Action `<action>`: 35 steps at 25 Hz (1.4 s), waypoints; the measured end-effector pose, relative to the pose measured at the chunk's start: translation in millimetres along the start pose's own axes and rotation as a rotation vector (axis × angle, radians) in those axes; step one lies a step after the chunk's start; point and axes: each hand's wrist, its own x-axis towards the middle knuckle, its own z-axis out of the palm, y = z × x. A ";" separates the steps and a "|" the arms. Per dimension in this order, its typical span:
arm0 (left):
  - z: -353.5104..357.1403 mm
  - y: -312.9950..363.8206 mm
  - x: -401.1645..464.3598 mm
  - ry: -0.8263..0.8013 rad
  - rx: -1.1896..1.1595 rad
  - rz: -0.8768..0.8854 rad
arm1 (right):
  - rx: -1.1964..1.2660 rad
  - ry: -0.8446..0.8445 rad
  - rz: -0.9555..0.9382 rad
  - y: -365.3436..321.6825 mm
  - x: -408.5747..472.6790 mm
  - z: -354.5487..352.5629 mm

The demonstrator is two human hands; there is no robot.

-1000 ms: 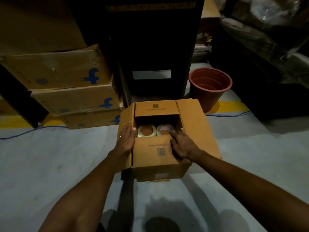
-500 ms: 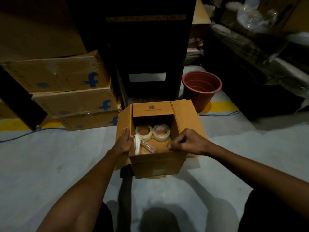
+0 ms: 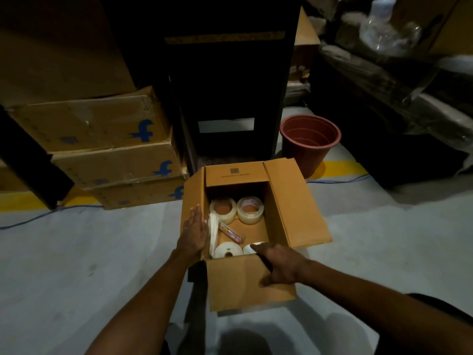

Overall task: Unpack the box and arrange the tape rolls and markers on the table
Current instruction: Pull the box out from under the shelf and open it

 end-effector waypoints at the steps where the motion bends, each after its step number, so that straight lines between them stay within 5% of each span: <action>1: 3.0 1.1 -4.1 0.026 -0.001 0.015 | -0.025 0.012 -0.004 -2.9 2.1 3.2; 11: 16.0 13.7 -2.2 0.078 0.126 -0.105 | -0.169 0.049 0.111 -1.8 31.9 15.8; 17: 18.2 15.5 -3.3 0.120 0.171 -0.074 | 0.278 -0.315 0.200 17.3 60.2 -20.2; 19: 19.0 10.7 -2.3 0.126 0.151 -0.061 | 0.452 -0.205 0.214 24.5 79.5 -25.8; 23: 21.4 17.4 12.1 0.175 0.083 -0.145 | 0.048 0.135 0.190 35.6 125.0 -35.3; 35: 25.7 30.6 29.3 0.179 0.165 -0.250 | -0.275 0.472 0.160 34.8 192.9 -57.9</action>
